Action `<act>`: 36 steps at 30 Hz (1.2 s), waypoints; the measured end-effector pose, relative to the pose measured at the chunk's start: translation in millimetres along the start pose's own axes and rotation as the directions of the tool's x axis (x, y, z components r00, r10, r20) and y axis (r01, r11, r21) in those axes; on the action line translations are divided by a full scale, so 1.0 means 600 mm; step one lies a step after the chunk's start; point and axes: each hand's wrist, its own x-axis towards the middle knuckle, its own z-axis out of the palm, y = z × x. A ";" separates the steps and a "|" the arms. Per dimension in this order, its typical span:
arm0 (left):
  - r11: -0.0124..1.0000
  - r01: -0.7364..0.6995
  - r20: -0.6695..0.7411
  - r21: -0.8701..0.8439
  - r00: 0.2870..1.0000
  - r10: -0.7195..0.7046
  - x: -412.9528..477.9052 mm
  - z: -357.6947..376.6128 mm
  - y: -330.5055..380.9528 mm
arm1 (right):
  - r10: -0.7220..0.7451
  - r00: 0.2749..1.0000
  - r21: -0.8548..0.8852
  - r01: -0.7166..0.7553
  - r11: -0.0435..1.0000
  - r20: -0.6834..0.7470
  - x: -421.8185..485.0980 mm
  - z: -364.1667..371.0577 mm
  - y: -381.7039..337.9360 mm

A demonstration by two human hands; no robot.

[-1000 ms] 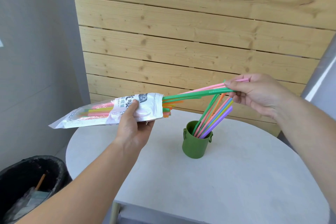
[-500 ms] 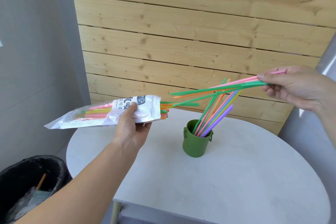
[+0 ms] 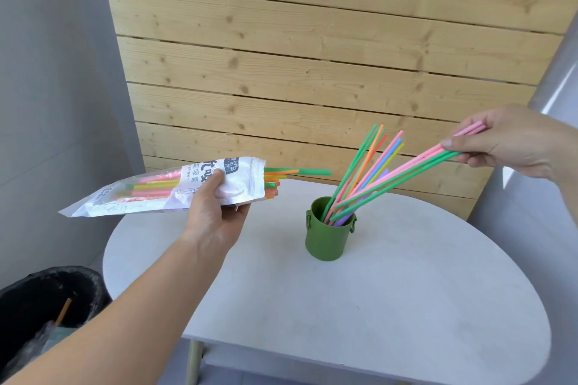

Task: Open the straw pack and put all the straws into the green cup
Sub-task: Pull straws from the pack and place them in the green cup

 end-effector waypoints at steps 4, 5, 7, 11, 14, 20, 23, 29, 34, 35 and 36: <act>1.000 0.011 0.018 0.002 1.000 -0.011 -0.002 0.001 -0.005 | -0.077 0.997 -0.129 0.076 0.989 0.000 0.009 0.034 -0.019; 1.000 0.011 0.018 0.005 1.000 -0.012 -0.002 0.001 -0.005 | -0.098 0.995 -0.159 0.099 0.982 0.012 0.012 0.042 -0.025; 1.000 0.014 0.018 0.009 1.000 -0.014 -0.003 0.001 -0.006 | -0.132 0.990 -0.221 0.140 0.965 0.050 0.022 0.057 -0.039; 1.000 0.016 0.021 0.002 1.000 -0.016 -0.003 -0.001 -0.007 | -0.153 0.980 -0.322 0.186 0.928 0.124 0.047 0.086 -0.062; 1.000 0.015 0.027 0.004 1.000 -0.015 -0.002 -0.002 -0.007 | -0.148 0.973 -0.379 0.205 0.902 0.175 0.062 0.111 -0.077; 1.000 0.013 0.023 0.005 1.000 -0.014 0.002 -0.004 -0.007 | -0.209 0.967 -0.417 0.251 0.873 0.145 0.079 0.162 -0.089; 1.000 0.014 0.026 0.000 1.000 -0.014 0.003 -0.004 -0.007 | -0.259 0.964 -0.417 0.259 0.871 0.058 0.077 0.179 -0.085; 1.000 0.022 0.036 -0.003 0.999 -0.022 -0.002 -0.002 -0.006 | -0.386 0.922 -0.620 0.302 0.724 -0.002 0.070 0.205 -0.070; 1.000 0.021 0.052 -0.007 0.998 -0.021 -0.011 0.002 -0.001 | -0.434 0.895 -0.617 0.287 0.732 -0.098 0.073 0.199 -0.055; 1.000 0.018 0.056 -0.006 0.998 -0.018 -0.012 0.003 0.000 | -0.453 0.884 -0.624 0.289 0.726 -0.117 0.071 0.197 -0.055; 1.000 0.013 0.056 -0.006 0.998 -0.013 -0.013 0.002 0.001 | -0.463 0.877 -0.632 0.287 0.720 -0.130 0.068 0.195 -0.054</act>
